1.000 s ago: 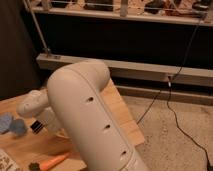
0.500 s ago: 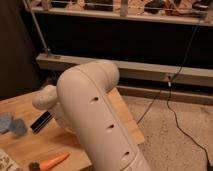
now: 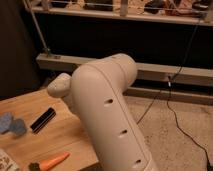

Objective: Push the ceramic bowl across the table

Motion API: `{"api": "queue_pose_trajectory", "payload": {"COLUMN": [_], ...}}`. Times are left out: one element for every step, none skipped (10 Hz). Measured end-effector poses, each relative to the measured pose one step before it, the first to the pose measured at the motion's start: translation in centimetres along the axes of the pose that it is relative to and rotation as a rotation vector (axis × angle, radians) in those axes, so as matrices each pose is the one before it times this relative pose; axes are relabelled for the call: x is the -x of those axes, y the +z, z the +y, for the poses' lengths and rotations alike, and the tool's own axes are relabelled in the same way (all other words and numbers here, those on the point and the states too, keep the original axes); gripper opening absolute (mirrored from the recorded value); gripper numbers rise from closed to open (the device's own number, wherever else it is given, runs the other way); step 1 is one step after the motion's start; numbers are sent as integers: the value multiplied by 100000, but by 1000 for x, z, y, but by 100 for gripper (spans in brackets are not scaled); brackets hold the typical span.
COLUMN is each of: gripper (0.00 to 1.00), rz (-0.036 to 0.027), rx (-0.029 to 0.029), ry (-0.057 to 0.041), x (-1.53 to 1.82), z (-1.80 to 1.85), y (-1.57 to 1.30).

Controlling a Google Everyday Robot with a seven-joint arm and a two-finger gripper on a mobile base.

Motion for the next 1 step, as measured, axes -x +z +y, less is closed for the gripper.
{"api": "queue_pose_trajectory", "payload": {"gripper": [0], "rz": [-121], "rx": [-73], "ry": [1926], "x": [86], "z": [-895], "y": [-189]}}
